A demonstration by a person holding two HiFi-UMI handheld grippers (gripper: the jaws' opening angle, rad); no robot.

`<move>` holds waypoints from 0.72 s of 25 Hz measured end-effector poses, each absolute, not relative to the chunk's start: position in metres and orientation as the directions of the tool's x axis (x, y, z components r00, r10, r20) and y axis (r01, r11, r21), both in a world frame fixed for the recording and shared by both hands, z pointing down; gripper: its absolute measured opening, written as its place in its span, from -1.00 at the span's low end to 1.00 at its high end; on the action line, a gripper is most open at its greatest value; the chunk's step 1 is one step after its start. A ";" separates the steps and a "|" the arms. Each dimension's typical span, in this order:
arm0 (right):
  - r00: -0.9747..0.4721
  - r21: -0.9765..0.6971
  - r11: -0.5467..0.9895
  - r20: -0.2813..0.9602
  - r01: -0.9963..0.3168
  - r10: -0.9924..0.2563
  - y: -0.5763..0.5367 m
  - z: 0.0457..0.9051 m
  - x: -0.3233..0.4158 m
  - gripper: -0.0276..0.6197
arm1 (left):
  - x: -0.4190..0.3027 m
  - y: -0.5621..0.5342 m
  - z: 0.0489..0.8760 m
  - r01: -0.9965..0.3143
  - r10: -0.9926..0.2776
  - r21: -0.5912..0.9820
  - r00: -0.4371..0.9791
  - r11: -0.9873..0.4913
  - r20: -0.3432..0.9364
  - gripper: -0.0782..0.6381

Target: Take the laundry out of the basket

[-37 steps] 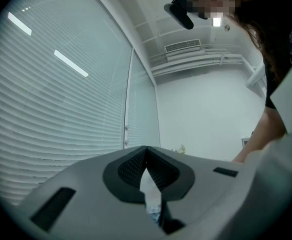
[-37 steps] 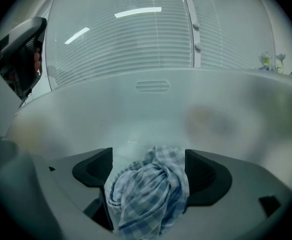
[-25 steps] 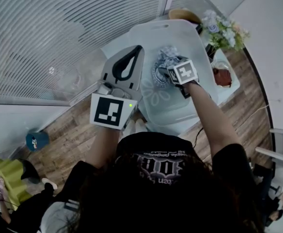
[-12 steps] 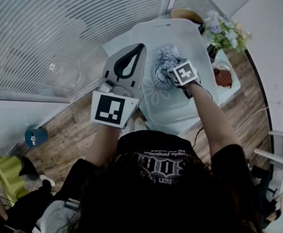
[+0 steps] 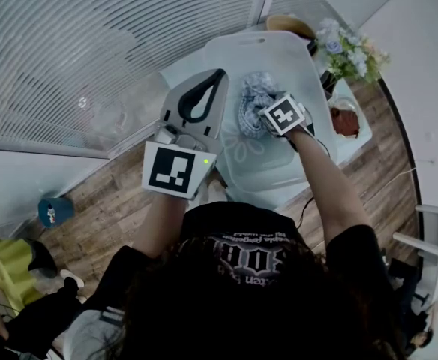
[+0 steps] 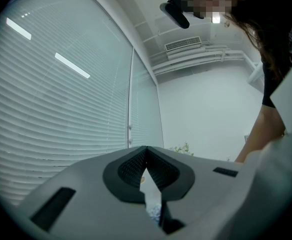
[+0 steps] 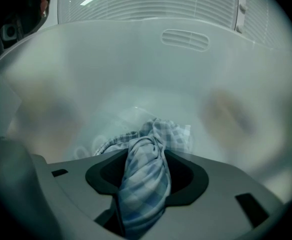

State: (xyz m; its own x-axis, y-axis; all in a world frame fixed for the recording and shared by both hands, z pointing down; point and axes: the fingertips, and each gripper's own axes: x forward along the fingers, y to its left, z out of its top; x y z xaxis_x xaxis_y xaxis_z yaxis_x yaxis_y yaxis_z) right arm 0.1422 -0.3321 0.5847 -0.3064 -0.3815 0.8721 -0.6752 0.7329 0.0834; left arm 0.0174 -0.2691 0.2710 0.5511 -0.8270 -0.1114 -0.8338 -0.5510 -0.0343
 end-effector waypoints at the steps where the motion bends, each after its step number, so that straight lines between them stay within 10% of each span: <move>1: -0.303 0.097 0.737 0.870 -0.669 -0.389 -0.333 0.582 0.142 -0.23 | 0.017 -0.268 0.271 -0.835 -0.828 -0.034 0.550 -0.549 -0.111 -0.78; 18: -0.410 0.092 0.696 0.750 -0.712 -0.519 -0.348 0.513 0.126 -0.32 | 0.014 -0.258 0.267 -0.839 -0.831 -0.046 0.544 -0.543 -0.116 -0.78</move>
